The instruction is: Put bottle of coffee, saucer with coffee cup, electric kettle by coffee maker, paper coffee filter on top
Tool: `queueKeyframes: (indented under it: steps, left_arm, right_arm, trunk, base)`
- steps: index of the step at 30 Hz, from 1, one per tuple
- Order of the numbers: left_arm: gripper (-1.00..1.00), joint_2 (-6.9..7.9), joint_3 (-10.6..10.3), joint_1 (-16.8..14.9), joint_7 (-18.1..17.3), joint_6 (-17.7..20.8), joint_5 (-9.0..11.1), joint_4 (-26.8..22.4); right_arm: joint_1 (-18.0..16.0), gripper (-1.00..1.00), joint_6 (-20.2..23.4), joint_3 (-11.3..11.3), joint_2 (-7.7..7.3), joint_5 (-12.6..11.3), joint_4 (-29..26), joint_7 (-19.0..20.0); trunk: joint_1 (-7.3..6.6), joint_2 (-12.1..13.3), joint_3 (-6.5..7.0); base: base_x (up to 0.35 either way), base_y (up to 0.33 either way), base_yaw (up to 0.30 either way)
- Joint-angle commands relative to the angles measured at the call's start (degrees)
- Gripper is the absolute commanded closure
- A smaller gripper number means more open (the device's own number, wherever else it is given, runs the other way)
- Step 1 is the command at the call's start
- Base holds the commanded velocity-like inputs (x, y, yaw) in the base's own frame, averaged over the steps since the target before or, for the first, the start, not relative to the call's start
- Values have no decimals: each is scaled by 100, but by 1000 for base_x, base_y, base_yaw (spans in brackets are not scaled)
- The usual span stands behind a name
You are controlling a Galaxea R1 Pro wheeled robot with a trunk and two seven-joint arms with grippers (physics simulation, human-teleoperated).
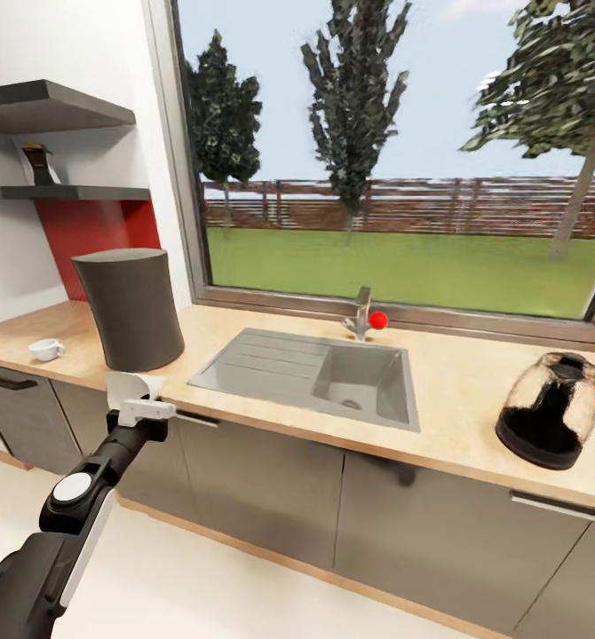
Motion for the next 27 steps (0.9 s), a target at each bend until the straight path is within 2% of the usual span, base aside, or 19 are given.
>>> queueKeyframes:
  steps: [1, 18, 27]
  left_arm:
    - [100, 0, 9, -3, -40, 28, -21, -6]
    - [100, -1, 9, -3, -40, 23, -21, -6]
    - [100, 2, 9, -3, -40, 30, -22, -6]
  right_arm:
    - [-3, -100, -16, 13, -2, 1, 2, -1]
    - [-3, -100, -17, 13, -2, 2, 2, -1]
    - [-2, -100, -18, 13, -2, 1, 2, -1]
  trunk:
    - [2, -5, -7]
    - [2, -5, -7]
    - [2, -5, -7]
  base:
    - [84, 285, 26]
    - [12, 307, 236]
    - [213, 244, 114]
